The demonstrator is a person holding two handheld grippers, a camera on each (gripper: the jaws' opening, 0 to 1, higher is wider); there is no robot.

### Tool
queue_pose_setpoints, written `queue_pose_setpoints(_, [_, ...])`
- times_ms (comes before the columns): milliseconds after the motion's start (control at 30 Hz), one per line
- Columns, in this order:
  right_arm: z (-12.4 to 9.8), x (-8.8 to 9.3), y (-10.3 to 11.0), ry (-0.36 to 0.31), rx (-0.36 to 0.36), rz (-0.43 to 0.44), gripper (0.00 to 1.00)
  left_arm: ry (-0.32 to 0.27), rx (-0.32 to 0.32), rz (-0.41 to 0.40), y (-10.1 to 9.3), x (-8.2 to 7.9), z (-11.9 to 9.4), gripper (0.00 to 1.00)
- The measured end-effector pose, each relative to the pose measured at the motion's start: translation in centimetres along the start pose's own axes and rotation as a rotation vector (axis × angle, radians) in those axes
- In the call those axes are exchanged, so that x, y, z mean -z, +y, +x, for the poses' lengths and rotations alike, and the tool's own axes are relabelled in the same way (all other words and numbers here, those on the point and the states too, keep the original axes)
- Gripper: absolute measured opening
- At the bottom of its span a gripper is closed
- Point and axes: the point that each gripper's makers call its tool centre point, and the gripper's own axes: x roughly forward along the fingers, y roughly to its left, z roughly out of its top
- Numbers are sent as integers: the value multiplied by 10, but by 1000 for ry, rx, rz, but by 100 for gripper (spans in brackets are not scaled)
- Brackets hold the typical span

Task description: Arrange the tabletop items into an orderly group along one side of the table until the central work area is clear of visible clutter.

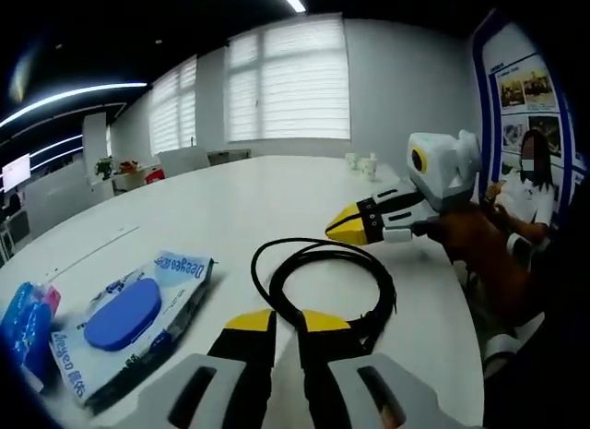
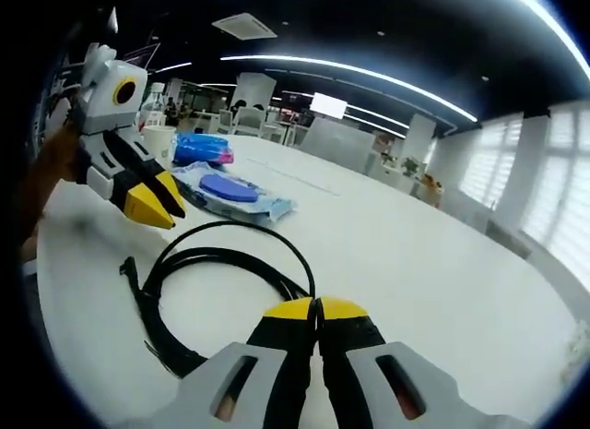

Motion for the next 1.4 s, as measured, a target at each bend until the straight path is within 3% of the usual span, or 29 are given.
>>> queue_pose_setpoints(133, [-9, -4, -7, -4, 20, 3, 0, 12, -39, 48, 5, 0, -6, 7])
queue_pose_setpoints(333, [-14, -18, -6, -29, 15, -13, 0, -32, -39, 28, 7, -9, -17, 7])
queue_pose_setpoints(700, [-19, -27, -5, -44, 5, -10, 0, -54, -43, 24, 11, -17, -28, 8])
queue_pose_setpoints(1000, [-21, -34, -2, -39, -10, -30, 10, -49, -69, 25, 17, -17, -39, 15])
queue_pose_setpoints(1400, [-18, -47, 4, -62, -44, -27, 15, -52, -113, 17, 28, -18, -53, 20])
